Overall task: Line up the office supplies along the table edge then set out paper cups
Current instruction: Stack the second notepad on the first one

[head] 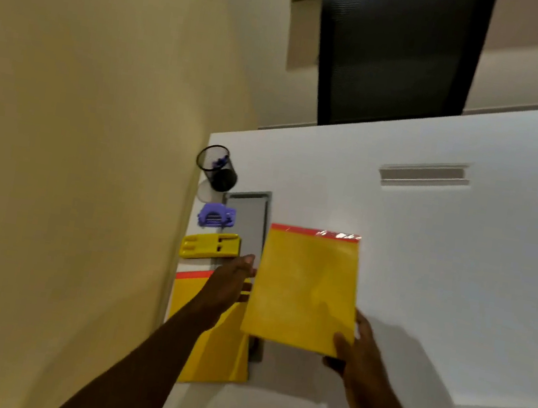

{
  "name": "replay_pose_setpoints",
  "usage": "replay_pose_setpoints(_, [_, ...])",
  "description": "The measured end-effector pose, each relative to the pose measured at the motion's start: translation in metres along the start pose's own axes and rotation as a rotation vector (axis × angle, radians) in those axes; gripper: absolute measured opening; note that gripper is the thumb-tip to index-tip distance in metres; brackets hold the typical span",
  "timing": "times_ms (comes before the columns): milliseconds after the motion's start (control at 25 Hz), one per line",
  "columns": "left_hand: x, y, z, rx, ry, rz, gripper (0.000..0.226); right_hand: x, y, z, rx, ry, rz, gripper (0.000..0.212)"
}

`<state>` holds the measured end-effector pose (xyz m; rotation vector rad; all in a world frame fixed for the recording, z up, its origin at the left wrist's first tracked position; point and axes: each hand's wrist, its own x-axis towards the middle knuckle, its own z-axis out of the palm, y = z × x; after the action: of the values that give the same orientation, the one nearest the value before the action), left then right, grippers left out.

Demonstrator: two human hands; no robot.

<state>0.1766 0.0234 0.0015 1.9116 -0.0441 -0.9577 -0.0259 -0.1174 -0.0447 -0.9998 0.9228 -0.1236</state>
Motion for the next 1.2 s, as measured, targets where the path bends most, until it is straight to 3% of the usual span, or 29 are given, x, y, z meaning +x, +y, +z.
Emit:
replay_pose_setpoints(160, [-0.018, -0.042, -0.046, 0.104, 0.239, -0.065, 0.041, -0.013, 0.033, 0.055, -0.283, -0.195, 0.149, 0.045])
replay_pose_setpoints(400, [-0.015, -0.093, -0.073, 0.218, 0.43, -0.198, 0.046, 0.013, 0.055, 0.093, -0.997, -0.189, -0.057, 0.036])
replay_pose_setpoints(520, [-0.008, -0.104, -0.077, 0.262, 0.474, -0.236, 0.051, 0.019, 0.062, 0.104, -1.222, -0.226, -0.101, 0.034])
replay_pose_setpoints(800, [0.001, -0.116, -0.08, 0.469, 0.46, -0.288, 0.059, 0.019, 0.08, 0.123, -1.282, -0.218, -0.162, 0.035])
replay_pose_setpoints(1200, [0.007, -0.12, -0.075, 0.492, 0.509, -0.254, 0.065, 0.027, 0.079, 0.125, -1.148, -0.221, -0.24, 0.047])
